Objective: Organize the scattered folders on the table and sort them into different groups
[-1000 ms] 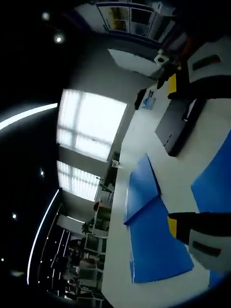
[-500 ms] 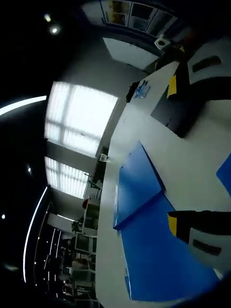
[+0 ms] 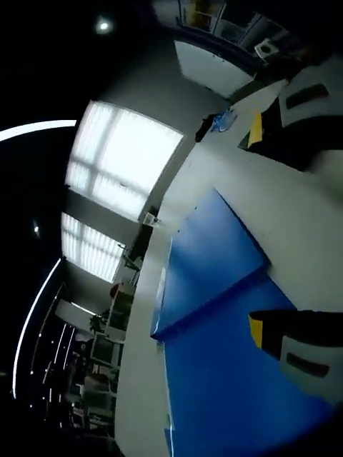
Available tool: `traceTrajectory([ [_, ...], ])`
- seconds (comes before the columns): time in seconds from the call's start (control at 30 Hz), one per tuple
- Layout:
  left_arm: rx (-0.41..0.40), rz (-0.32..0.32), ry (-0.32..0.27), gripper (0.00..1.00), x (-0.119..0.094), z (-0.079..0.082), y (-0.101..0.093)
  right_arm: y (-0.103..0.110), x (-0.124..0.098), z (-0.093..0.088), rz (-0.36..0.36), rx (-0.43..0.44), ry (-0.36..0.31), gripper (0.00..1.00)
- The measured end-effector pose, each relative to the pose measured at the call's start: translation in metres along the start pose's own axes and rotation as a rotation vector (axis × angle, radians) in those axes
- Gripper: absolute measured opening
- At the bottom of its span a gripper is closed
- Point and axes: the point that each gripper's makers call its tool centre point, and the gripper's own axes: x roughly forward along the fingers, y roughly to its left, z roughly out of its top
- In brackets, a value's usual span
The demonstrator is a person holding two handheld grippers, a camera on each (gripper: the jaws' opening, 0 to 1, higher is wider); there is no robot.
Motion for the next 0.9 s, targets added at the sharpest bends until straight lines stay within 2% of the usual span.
traceTrajectory([
  [0.07, 0.001, 0.009, -0.012, 0.84, 0.006, 0.003, 0.003, 0.001, 0.001, -0.001, 0.004, -0.006, 0.004, 0.97],
  [0.23, 0.074, 0.057, -0.005, 0.83, 0.022, 0.002, 0.004, 0.003, 0.001, 0.0, 0.011, 0.006, -0.002, 0.97],
  [0.4, 0.102, 0.111, -0.014, 0.73, 0.03, 0.004, 0.012, 0.003, 0.001, 0.003, 0.011, 0.021, -0.016, 0.96],
  [0.47, 0.135, 0.128, -0.007, 0.7, 0.032, 0.003, 0.013, 0.003, 0.001, 0.004, 0.011, 0.028, -0.023, 0.96],
  [0.63, 0.268, 0.219, 0.048, 0.6, 0.036, -0.001, 0.023, 0.002, 0.0, 0.006, 0.004, 0.036, -0.028, 0.94],
  [0.73, 0.256, 0.25, 0.037, 0.58, 0.039, 0.001, 0.025, 0.002, 0.0, 0.006, 0.001, 0.035, -0.029, 0.94],
  [0.83, 0.319, 0.306, 0.062, 0.53, 0.039, 0.001, 0.031, 0.002, 0.0, 0.005, -0.002, 0.029, -0.026, 0.93],
  [0.9, 0.344, 0.333, 0.066, 0.46, 0.038, 0.0, 0.034, 0.002, 0.001, 0.005, -0.002, 0.028, -0.024, 0.93],
])
